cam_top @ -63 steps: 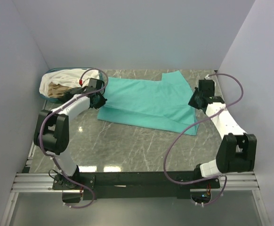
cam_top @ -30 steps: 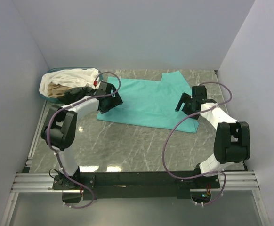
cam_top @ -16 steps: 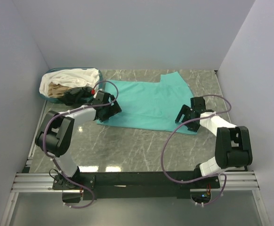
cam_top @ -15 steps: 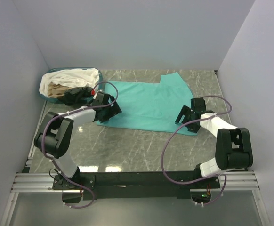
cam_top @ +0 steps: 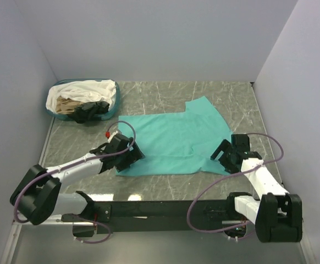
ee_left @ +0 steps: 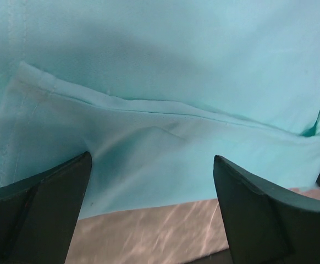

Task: Fold and stack the t-shirts
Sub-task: Fold the tshirt

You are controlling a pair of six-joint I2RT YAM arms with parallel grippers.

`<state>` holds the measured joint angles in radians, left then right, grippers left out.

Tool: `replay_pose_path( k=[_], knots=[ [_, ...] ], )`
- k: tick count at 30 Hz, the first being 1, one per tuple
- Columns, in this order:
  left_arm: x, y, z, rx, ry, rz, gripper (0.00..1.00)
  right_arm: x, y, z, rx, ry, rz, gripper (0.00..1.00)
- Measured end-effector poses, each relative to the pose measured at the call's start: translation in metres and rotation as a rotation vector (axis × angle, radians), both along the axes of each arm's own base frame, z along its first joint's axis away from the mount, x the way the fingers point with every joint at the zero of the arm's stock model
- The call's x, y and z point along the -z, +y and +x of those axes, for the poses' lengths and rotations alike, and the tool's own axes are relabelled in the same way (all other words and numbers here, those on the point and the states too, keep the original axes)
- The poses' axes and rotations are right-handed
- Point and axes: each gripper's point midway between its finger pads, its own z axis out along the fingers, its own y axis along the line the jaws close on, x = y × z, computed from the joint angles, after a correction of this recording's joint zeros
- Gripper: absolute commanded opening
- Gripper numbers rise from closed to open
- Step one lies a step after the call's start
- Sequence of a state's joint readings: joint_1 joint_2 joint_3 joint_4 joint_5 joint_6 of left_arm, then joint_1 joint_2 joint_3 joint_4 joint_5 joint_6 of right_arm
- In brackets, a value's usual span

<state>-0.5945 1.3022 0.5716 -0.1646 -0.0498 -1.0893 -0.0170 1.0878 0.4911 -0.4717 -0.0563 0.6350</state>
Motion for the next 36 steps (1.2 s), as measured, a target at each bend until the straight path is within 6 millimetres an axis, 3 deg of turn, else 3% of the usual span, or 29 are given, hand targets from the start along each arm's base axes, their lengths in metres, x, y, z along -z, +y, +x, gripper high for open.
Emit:
replay_pose_path(
  k=[4, 9, 11, 15, 19, 22, 28, 36],
  knots=[
    [0.0, 0.005, -0.027, -0.004, 0.053, 0.01, 0.99, -0.005, 0.001, -0.014, 0.02, -0.005, 0.013, 0.95],
    [-0.01, 0.024, -0.027, -0.047, 0.054, 0.11, 0.99, -0.034, -0.003, -0.007, 0.026, -0.079, -0.006, 0.95],
    [-0.03, 0.024, -0.01, -0.061, 0.01, 0.144, 0.99, -0.058, -0.007, 0.007, 0.018, -0.144, -0.031, 0.95],
    [-0.081, 0.02, 0.049, -0.106, -0.123, 0.172, 0.99, -0.104, -0.014, 0.034, -0.009, -0.271, -0.086, 0.95],
    [-0.105, 0.027, 0.117, -0.157, -0.186, 0.21, 1.0, -0.119, -0.012, 0.048, -0.065, -0.322, -0.101, 0.95],
    [-0.101, 0.03, 0.166, -0.18, -0.189, 0.266, 0.99, -0.112, -0.011, 0.05, -0.099, -0.298, -0.105, 0.95],
    [-0.075, 0.024, 0.231, -0.187, -0.142, 0.382, 0.99, -0.099, -0.01, 0.053, -0.131, -0.254, -0.108, 0.94],
    [-0.019, 0.041, 0.229, -0.208, 0.005, 0.466, 0.93, -0.1, -0.012, 0.057, -0.132, -0.268, -0.125, 0.93]
  ],
)
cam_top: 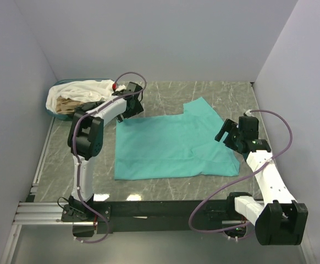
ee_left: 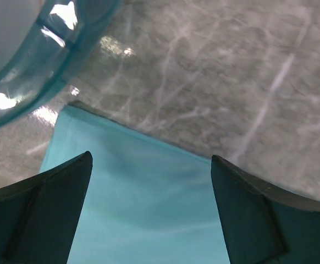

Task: Fold and stack the t-shirts
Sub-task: Fold the tshirt

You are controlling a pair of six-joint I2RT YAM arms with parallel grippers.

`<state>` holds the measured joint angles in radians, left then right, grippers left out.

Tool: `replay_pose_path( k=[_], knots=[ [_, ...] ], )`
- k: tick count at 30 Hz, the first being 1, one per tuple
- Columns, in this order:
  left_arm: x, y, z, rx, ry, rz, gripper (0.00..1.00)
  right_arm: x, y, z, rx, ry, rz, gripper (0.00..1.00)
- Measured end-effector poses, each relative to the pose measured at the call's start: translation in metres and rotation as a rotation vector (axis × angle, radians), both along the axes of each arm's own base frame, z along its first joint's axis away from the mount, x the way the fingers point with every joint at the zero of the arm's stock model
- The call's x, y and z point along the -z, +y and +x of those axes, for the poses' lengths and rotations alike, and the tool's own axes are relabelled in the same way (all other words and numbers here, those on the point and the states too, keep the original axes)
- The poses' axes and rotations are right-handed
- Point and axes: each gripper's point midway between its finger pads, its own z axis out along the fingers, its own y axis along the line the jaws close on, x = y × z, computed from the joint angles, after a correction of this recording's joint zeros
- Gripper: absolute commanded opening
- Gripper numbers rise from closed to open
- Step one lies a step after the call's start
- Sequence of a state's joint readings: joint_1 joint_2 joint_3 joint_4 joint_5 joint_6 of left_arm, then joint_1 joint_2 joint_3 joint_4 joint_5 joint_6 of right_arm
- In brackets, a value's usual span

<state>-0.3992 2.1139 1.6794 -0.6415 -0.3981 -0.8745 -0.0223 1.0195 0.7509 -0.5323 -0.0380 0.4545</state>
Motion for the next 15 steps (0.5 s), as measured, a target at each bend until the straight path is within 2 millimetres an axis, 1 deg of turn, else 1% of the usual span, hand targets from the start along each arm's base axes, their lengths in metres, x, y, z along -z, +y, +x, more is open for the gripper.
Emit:
replay_pose_path(
  k=[5, 7, 9, 12, 15],
  knots=[
    [0.014, 0.005, 0.015, -0.043, 0.019, 0.018, 0.85, 0.004, 0.0, 0.0, -0.001, 0.008, -0.002, 0.93],
    [0.018, 0.007, 0.02, -0.062, 0.022, 0.024, 0.83, 0.005, -0.001, 0.0, 0.002, 0.015, -0.006, 0.92],
    [0.025, 0.01, 0.019, -0.076, 0.035, 0.037, 0.81, 0.007, -0.002, 0.0, 0.005, 0.019, -0.009, 0.92],
    [0.033, 0.015, 0.012, -0.091, 0.07, 0.056, 0.78, 0.007, -0.002, 0.0, 0.006, 0.019, -0.011, 0.92],
    [0.034, 0.019, 0.008, -0.111, 0.078, 0.075, 0.75, 0.007, -0.003, 0.0, 0.007, 0.02, -0.012, 0.92]
  ],
)
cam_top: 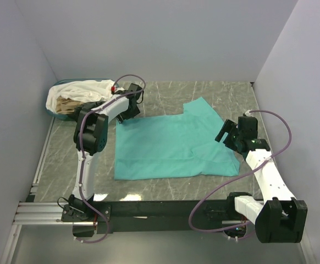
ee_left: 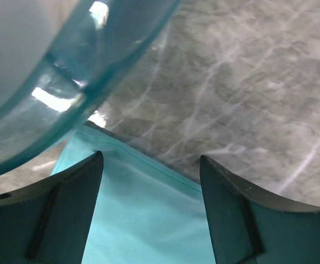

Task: Fold and stack the t-shirts
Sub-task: Fold the tshirt

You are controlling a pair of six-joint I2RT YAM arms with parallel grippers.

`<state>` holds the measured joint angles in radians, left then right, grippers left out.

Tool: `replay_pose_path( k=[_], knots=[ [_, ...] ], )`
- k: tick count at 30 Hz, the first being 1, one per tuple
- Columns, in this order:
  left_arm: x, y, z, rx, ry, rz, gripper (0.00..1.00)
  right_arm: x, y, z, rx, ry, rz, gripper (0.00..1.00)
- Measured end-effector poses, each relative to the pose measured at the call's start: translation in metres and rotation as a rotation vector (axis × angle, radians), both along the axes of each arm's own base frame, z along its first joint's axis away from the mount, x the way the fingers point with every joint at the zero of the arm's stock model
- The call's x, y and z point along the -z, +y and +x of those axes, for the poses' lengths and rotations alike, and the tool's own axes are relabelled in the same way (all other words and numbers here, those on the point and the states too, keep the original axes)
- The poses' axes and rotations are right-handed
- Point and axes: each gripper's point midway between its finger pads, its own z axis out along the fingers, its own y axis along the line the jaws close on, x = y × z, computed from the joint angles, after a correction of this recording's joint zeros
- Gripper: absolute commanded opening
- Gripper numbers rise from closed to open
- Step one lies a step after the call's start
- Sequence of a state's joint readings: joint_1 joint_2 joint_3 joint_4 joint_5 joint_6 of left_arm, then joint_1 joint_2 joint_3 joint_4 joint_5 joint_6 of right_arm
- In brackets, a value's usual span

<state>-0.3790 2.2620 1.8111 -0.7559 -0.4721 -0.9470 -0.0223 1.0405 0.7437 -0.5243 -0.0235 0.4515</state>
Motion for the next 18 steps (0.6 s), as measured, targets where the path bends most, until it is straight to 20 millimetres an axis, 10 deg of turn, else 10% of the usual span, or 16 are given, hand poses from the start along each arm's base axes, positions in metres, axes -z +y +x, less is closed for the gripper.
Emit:
replay_pose_path(
  k=[18],
  knots=[
    [0.003, 0.014, -0.007, -0.027, 0.035, 0.007, 0.06, 0.01, 0.0, 0.004, 0.001, 0.022, 0.0, 0.91]
  ],
)
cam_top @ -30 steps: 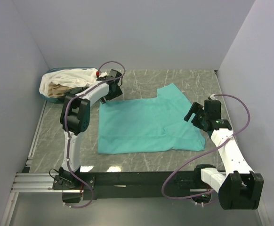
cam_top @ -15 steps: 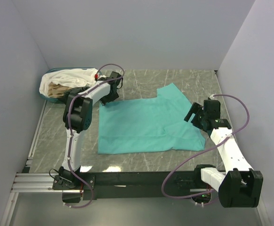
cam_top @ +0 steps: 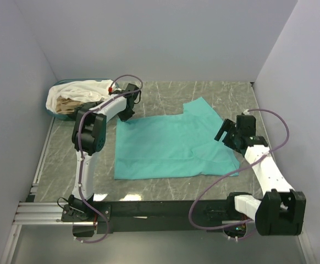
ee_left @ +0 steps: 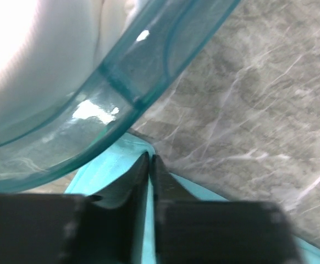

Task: Fold and stack the t-shirts
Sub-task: Fold the tshirt

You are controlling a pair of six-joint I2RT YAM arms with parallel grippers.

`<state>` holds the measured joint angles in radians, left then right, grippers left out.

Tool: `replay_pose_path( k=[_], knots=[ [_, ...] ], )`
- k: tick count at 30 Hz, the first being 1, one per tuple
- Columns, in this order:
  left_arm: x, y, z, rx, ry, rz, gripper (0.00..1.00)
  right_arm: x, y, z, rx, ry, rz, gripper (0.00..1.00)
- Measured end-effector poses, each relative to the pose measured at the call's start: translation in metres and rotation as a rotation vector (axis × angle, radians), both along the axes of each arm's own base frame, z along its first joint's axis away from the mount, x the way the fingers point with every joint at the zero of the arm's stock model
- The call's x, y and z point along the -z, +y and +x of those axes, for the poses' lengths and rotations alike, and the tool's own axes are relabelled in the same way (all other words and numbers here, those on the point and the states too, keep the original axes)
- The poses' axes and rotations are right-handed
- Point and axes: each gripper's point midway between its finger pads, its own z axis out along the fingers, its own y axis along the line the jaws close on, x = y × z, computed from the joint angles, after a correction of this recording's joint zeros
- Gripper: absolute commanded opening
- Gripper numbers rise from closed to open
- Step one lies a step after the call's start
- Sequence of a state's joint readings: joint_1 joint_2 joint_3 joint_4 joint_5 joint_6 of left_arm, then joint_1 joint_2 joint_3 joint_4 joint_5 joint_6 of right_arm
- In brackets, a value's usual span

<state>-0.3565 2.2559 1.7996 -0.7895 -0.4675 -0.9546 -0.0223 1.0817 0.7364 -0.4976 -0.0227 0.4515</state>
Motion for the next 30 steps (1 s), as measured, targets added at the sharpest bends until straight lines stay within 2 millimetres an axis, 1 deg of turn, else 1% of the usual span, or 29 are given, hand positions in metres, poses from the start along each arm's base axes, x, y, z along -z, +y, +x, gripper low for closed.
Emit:
replay_pose_path(
  k=[1, 4, 6, 9, 10, 13, 16, 17, 19, 20, 25, 28, 30],
  knots=[
    [0.0, 0.001, -0.001, 0.004, 0.004, 0.002, 0.01, 0.0, 0.0, 0.004, 0.002, 0.007, 0.0, 0.91],
    [0.0, -0.001, -0.003, 0.02, 0.005, -0.006, 0.01, -0.003, 0.001, 0.025, 0.0, 0.017, 0.007, 0.89],
    [0.0, -0.001, -0.003, 0.029, 0.007, -0.013, 0.01, -0.012, 0.002, 0.051, -0.009, 0.006, 0.009, 0.89],
    [0.0, -0.002, -0.004, 0.043, 0.007, -0.021, 0.01, -0.025, 0.008, 0.1, -0.041, -0.027, -0.009, 0.88],
    [-0.001, -0.002, -0.004, 0.046, 0.006, -0.025, 0.01, -0.029, 0.012, 0.121, -0.065, -0.034, -0.025, 0.86],
    [-0.001, -0.005, -0.007, 0.061, 0.01, -0.042, 0.01, -0.04, 0.024, 0.184, -0.119, -0.077, -0.081, 0.86],
    [-0.001, -0.007, -0.011, 0.073, 0.017, -0.057, 0.01, -0.033, 0.035, 0.242, -0.163, -0.089, -0.145, 0.85],
    [-0.001, -0.008, -0.011, 0.076, 0.015, -0.062, 0.01, -0.03, 0.036, 0.254, -0.171, -0.092, -0.161, 0.85],
    [-0.001, -0.01, -0.012, 0.083, 0.014, -0.077, 0.01, -0.015, 0.043, 0.278, -0.202, -0.074, -0.181, 0.84],
    [-0.001, -0.01, -0.013, 0.085, 0.013, -0.082, 0.01, -0.005, 0.045, 0.288, -0.213, -0.062, -0.187, 0.84],
    [-0.001, -0.014, -0.013, 0.099, 0.016, -0.1, 0.01, 0.028, 0.05, 0.326, -0.232, -0.031, -0.199, 0.84],
    [-0.001, -0.014, -0.013, 0.102, 0.017, -0.099, 0.01, 0.041, 0.052, 0.337, -0.236, -0.013, -0.194, 0.84],
    [-0.001, -0.014, -0.013, 0.103, 0.017, -0.099, 0.01, 0.045, 0.052, 0.336, -0.237, 0.0, -0.192, 0.83]
  ],
)
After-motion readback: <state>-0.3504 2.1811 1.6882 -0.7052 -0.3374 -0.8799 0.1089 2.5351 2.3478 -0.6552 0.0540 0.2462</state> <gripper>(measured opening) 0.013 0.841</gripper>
